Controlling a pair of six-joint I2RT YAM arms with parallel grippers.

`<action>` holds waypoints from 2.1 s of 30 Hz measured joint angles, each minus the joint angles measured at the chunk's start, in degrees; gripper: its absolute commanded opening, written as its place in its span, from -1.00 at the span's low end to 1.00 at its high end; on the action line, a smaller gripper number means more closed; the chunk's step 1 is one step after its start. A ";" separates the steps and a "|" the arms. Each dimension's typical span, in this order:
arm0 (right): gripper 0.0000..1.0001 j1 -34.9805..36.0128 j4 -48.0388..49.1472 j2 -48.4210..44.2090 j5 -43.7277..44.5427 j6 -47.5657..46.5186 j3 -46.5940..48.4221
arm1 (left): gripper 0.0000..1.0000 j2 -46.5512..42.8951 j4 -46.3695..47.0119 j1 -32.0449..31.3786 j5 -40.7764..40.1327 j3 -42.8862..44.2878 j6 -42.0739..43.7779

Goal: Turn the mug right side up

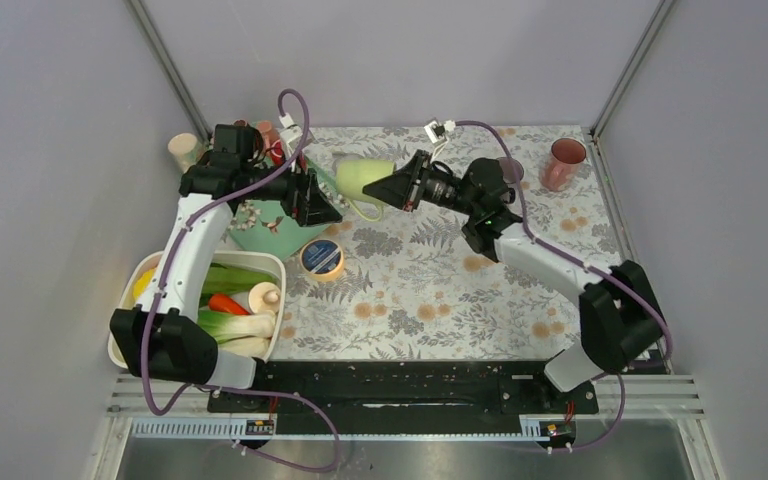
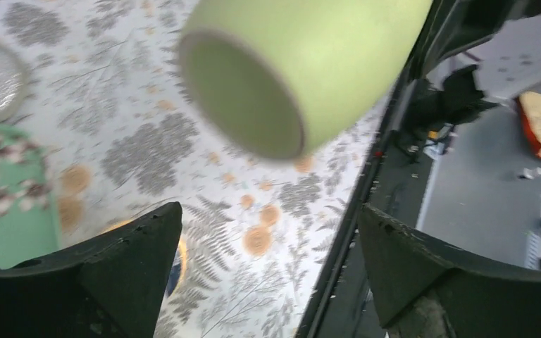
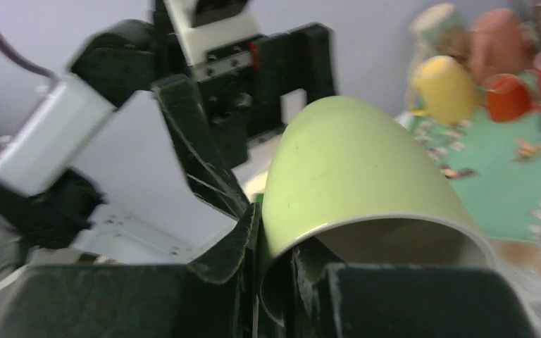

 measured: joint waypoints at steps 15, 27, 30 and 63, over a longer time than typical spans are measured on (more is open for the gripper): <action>-1.00 14.51 -87.41 -10.84 34.99 -44.89 5.60 | 0.98 4.26 -0.28 13.40 -40.96 -0.07 11.56; -0.88 29.24 -99.47 3.28 40.70 -46.05 8.17 | 0.98 11.98 2.21 20.22 -55.78 -0.09 15.89; -0.54 29.35 -99.23 5.97 40.76 -46.05 9.18 | 0.98 13.16 3.28 21.49 -57.13 -0.09 16.72; 0.50 29.40 -100.80 -9.01 39.17 -50.53 12.35 | 0.12 46.66 0.48 29.77 -47.04 28.98 34.38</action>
